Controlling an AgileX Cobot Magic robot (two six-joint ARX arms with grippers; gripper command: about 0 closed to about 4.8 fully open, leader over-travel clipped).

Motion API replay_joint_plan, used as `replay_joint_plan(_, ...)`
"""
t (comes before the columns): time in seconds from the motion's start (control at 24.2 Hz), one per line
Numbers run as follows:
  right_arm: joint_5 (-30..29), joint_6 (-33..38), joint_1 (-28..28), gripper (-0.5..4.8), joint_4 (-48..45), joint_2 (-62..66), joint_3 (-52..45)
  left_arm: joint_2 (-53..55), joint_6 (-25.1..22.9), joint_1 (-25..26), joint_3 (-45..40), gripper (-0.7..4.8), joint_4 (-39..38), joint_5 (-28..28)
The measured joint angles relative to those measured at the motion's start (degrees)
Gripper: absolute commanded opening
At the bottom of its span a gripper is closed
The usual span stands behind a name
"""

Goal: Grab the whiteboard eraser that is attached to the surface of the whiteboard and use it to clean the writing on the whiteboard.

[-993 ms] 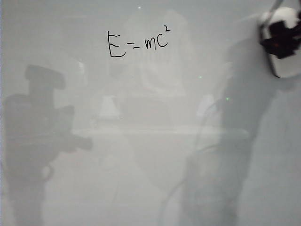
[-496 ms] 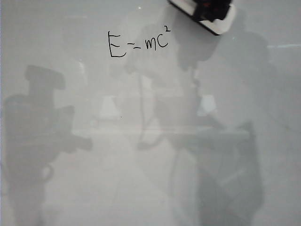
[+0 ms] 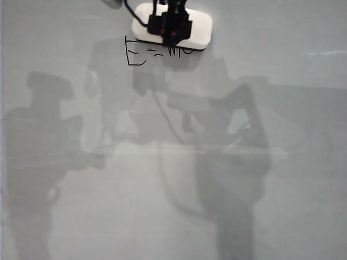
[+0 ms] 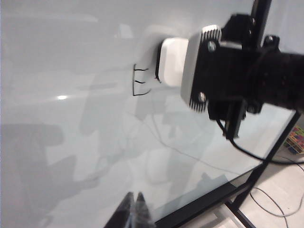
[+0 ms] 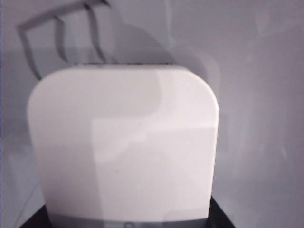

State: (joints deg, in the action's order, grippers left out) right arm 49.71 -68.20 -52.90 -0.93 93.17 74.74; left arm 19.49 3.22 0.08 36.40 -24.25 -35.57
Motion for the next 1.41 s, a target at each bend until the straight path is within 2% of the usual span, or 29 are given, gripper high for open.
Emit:
replay_joint_plan(0.17,-1.42,-0.68,-0.33,2.6,-0.02,0.48,0.07,0.0,0.0,0.0,0.0,-0.06,0.02,0.09)
replay_joint_plan(0.41,-2.86,-5.68,-0.37,2.61,0.39,0.57,1.29,0.0,0.0,0.0,0.0,-0.06,0.02,0.07)
replay_joint_plan(0.79,-2.8,-6.84,-0.66,2.6,-1.22,5.97,1.4,0.0,0.0,0.0,0.0,-0.06,0.0,0.07)
replay_joint_plan(1.03,-1.05,-6.05,-1.05,2.6,-3.1,9.18,1.4,-0.02,0.0,0.0,0.0,-0.06,0.02,0.07)
replay_joint_plan(1.24,3.52,-13.0,-2.05,2.6,-9.42,6.88,1.7,-0.02,0.0,0.0,0.0,-0.06,0.02,0.07)
replay_joint_plan(1.41,4.44,-14.27,-2.51,2.6,-12.02,5.05,4.61,0.0,0.2,0.0,0.0,-0.06,0.0,0.04)
